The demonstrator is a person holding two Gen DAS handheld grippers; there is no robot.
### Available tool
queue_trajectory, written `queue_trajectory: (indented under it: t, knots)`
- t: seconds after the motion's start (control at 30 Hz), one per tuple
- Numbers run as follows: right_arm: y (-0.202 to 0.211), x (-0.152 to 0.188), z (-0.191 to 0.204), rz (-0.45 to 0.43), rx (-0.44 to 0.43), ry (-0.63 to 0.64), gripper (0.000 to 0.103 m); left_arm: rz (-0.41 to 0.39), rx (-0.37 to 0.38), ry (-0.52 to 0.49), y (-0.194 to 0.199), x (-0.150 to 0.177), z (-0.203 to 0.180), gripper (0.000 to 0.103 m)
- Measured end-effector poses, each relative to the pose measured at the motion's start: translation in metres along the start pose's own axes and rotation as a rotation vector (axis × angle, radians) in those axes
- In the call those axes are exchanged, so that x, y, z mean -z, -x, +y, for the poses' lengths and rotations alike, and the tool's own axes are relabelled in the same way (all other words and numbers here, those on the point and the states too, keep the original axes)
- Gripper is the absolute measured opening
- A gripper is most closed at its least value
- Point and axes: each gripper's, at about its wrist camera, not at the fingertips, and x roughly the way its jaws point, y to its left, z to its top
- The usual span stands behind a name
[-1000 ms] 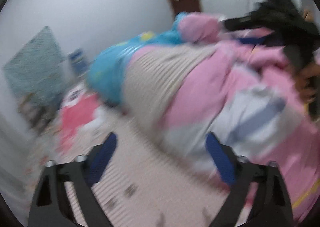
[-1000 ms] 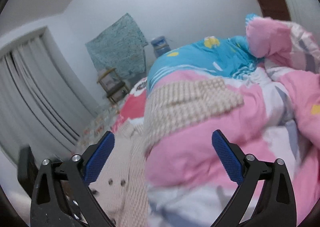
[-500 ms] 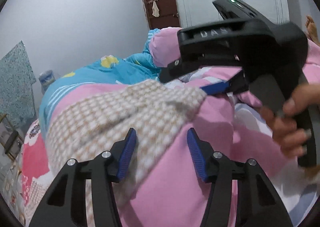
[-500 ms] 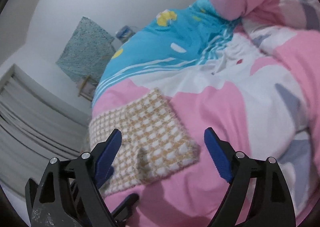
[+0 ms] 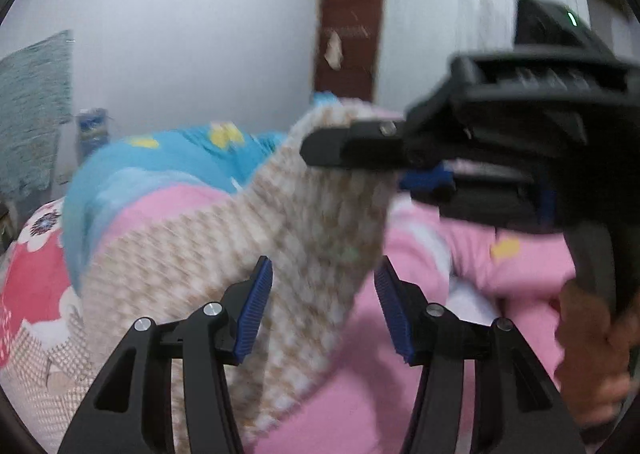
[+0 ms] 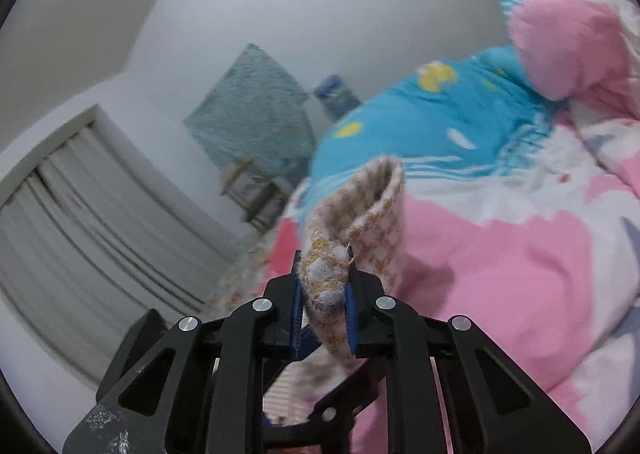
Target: Fold large clothes
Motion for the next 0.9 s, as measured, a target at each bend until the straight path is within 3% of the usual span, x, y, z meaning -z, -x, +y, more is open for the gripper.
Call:
queue_trajectory:
  t: [0.07, 0.13, 0.3, 0.43, 0.5, 0.53, 0.57, 0.63, 0.77, 0.9]
  knots:
    - [-0.005, 0.002, 0.024, 0.006, -0.046, 0.014, 0.015, -0.032, 0.058, 0.084, 0.020, -0.003, 0.016, 0.023]
    - [-0.014, 0.007, 0.046, 0.024, -0.085, 0.025, 0.015, -0.062, 0.055, 0.144, 0.042, -0.002, 0.037, 0.018]
    - [-0.063, 0.037, 0.127, 0.112, -0.152, 0.179, 0.015, -0.069, -0.075, 0.222, 0.102, 0.019, 0.108, 0.013]
    - [-0.129, 0.079, 0.184, 0.237, -0.218, 0.249, 0.019, -0.061, -0.200, 0.309, 0.149, 0.058, 0.179, 0.012]
    - [-0.157, 0.096, 0.200, 0.300, -0.274, 0.238, 0.026, -0.042, -0.263, 0.377, 0.168, 0.086, 0.219, 0.009]
    - [-0.171, 0.104, 0.207, 0.324, -0.289, 0.231, 0.038, -0.026, -0.302, 0.401, 0.178, 0.103, 0.239, 0.009]
    - [-0.181, 0.111, 0.211, 0.336, -0.306, 0.226, 0.043, -0.013, -0.334, 0.414, 0.180, 0.114, 0.254, 0.009]
    - [-0.203, 0.125, 0.215, 0.363, -0.328, 0.231, 0.043, 0.026, -0.384, 0.464, 0.186, 0.149, 0.291, 0.009]
    - [-0.245, 0.151, 0.195, 0.415, -0.238, 0.212, 0.043, 0.100, -0.489, 0.537, 0.194, 0.206, 0.339, 0.009]
    - [-0.284, 0.183, 0.160, 0.410, -0.044, 0.278, 0.043, 0.165, -0.540, 0.560, 0.200, 0.247, 0.357, 0.009]
